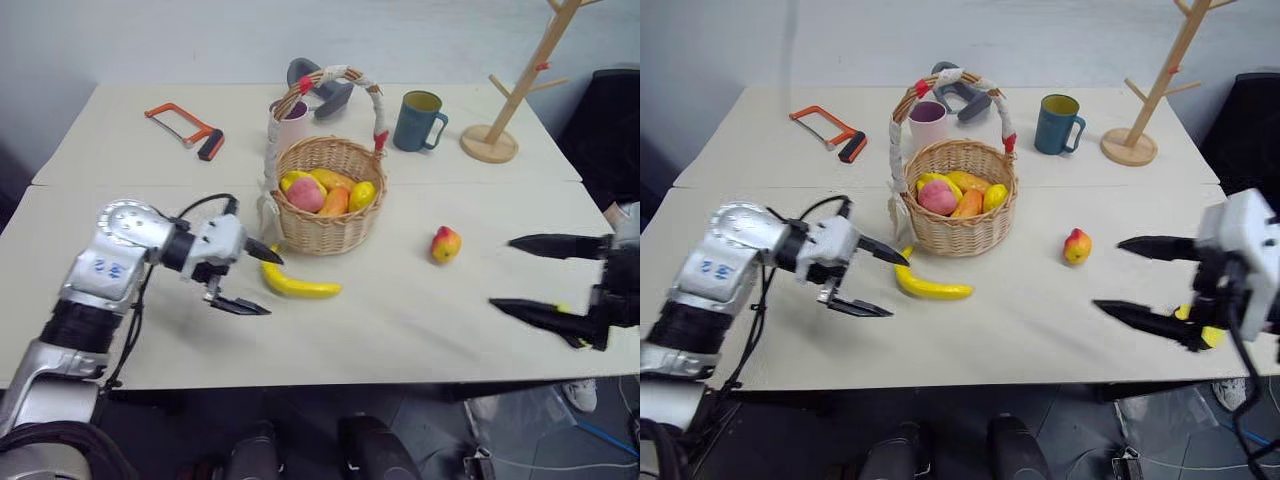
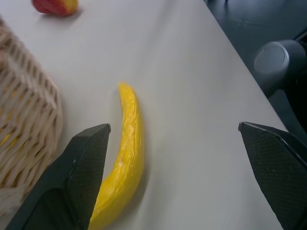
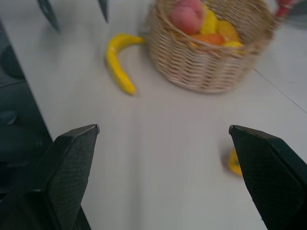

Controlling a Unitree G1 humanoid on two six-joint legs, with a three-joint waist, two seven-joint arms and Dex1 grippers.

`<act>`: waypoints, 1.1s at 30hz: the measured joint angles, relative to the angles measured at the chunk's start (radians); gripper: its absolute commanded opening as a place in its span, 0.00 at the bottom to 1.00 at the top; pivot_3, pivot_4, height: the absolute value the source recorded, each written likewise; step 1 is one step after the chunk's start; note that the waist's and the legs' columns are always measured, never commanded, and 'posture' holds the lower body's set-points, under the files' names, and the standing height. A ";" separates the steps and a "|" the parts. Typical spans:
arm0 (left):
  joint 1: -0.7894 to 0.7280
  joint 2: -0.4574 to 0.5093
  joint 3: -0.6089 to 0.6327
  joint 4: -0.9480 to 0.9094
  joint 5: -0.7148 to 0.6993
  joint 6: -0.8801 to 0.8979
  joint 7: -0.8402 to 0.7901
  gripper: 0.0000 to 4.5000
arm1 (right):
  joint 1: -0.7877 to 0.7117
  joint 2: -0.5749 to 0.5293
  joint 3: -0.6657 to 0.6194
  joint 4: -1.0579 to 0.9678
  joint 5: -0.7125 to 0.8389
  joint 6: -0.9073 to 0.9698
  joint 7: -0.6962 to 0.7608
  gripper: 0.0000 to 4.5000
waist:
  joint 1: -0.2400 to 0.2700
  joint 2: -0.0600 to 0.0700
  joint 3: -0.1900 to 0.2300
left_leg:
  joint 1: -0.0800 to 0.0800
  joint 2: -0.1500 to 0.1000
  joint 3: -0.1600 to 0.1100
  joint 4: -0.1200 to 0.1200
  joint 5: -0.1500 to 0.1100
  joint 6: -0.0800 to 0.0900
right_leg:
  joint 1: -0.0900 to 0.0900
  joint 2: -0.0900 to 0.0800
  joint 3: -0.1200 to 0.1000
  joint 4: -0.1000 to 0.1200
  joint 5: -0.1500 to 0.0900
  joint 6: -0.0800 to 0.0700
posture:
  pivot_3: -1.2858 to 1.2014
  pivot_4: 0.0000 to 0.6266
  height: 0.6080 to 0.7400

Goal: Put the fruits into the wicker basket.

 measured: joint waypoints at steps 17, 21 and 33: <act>-0.083 -0.117 -0.098 0.342 0.229 -0.238 0.058 0.33 | -0.015 0.015 0.119 -0.111 0.107 -0.009 -0.178 1.00 | 0.011 0.000 0.000 | -0.002 0.003 0.001 0.009 -0.004 0.007 | 0.000 0.000 -0.001 0.003 0.000 0.000 | 0.52 0.24 1.00; -0.079 -0.103 -0.093 0.322 0.220 -0.203 0.031 0.17 | -0.002 0.030 0.130 -0.117 0.106 -0.029 -0.200 1.00 | 0.013 0.000 0.000 | -0.002 0.003 0.001 0.009 -0.004 0.007 | 0.000 0.000 -0.001 0.003 0.000 0.000 | 0.52 0.24 1.00; -0.264 -0.256 0.191 -0.153 -0.169 0.798 0.367 0.17 | 0.025 0.063 0.158 -0.145 0.091 -0.081 -0.270 1.00 | 0.022 0.000 0.000 | -0.003 0.001 -0.004 0.013 -0.004 0.006 | 0.002 0.000 -0.002 0.005 0.000 0.003 | 0.52 0.24 1.00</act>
